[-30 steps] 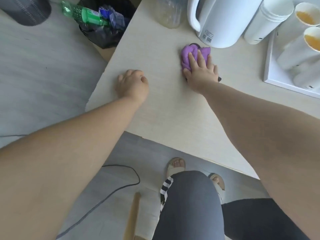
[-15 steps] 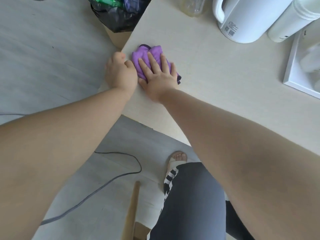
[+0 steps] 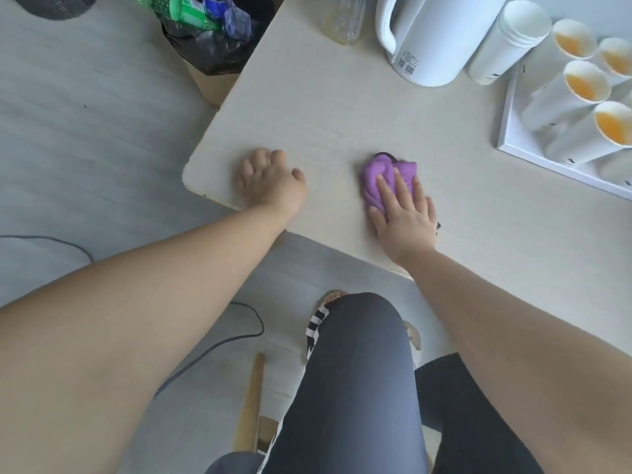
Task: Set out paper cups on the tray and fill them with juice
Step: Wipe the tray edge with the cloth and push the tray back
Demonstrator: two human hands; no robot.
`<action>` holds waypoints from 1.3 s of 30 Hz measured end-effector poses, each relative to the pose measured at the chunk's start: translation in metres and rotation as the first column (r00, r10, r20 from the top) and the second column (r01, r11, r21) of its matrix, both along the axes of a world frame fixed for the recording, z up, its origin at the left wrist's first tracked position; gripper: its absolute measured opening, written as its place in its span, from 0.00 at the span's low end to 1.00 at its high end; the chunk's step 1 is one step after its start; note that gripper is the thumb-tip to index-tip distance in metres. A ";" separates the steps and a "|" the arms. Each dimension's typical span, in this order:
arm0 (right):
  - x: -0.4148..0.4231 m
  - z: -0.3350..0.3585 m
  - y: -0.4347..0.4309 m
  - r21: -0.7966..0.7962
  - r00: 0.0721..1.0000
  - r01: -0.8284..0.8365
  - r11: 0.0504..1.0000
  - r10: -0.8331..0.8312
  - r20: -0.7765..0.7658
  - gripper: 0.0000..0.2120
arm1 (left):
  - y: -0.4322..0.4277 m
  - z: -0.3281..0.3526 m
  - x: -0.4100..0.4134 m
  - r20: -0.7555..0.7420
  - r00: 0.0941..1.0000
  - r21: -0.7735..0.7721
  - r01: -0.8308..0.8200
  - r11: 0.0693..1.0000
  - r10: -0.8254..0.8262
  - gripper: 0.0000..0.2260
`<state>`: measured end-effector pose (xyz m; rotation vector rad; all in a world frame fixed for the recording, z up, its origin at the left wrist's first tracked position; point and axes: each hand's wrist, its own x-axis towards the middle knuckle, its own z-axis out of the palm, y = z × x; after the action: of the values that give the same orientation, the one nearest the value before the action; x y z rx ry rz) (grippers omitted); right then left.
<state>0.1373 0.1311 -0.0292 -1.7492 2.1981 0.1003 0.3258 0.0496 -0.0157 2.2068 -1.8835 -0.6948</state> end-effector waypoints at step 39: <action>-0.070 0.036 -0.043 0.195 0.985 -0.143 0.970 0.120 0.127 0.32 | -0.026 0.018 -0.116 0.119 0.742 0.189 0.635 0.749 -0.660 0.26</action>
<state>0.0676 0.0878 0.0068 -1.7393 1.9170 0.2417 0.2099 0.0239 0.0018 1.6741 -2.8268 -0.7488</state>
